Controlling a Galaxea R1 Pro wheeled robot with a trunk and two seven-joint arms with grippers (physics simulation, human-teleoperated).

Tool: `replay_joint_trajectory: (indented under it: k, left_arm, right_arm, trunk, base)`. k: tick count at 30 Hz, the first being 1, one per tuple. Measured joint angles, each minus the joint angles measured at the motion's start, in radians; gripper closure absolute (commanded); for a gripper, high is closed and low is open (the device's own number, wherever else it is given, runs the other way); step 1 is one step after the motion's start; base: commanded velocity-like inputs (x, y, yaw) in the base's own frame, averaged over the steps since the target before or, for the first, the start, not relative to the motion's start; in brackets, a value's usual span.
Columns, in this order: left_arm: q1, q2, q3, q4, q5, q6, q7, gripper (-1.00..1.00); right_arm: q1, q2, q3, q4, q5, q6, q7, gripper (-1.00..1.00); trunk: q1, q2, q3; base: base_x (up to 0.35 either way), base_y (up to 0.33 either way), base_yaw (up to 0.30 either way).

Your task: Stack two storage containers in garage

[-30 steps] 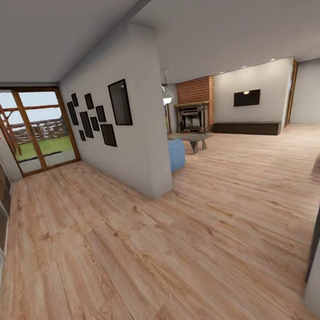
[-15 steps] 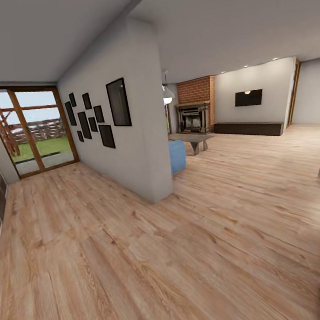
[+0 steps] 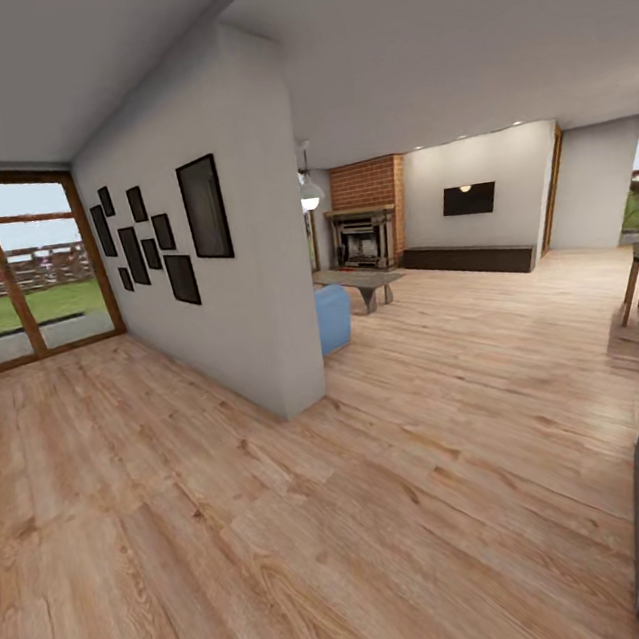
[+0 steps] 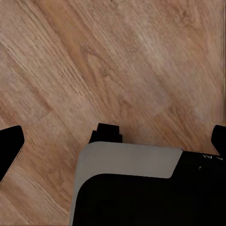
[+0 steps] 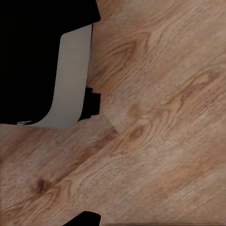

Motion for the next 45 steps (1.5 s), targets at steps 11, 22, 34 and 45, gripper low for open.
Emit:
replay_joint_trajectory:
  k: [11,22,34,45]
  left_arm:
    - [0.0,0.0,0.0,0.0,0.001,0.0,0.0,-1.0]
    - [0.0,0.0,0.0,0.0,0.0,0.0,0.0,-1.0]
    - [0.0,0.0,0.0,0.0,0.0,0.0,0.0,-1.0]
    - [0.0,0.0,0.0,0.0,0.0,0.0,0.0,-1.0]
  right_arm:
    - [0.0,0.0,0.0,0.0,0.001,0.0,0.0,-1.0]
    - [0.0,0.0,0.0,0.0,0.002,0.0,0.0,-1.0]
    - [0.0,0.0,0.0,0.0,0.001,0.0,0.0,-1.0]
    - [0.0,0.0,0.0,0.0,0.001,0.0,0.0,-1.0]
  trunk:
    - [0.0,0.0,0.0]
    - [0.0,0.0,0.0]
    - [0.0,0.0,0.0]
    - [0.0,0.0,0.0]
  base:
    - [0.321,0.0,-0.245]
    - [0.321,0.0,-0.245]
    - [0.321,0.0,-0.245]
    - [0.321,0.0,-0.116]
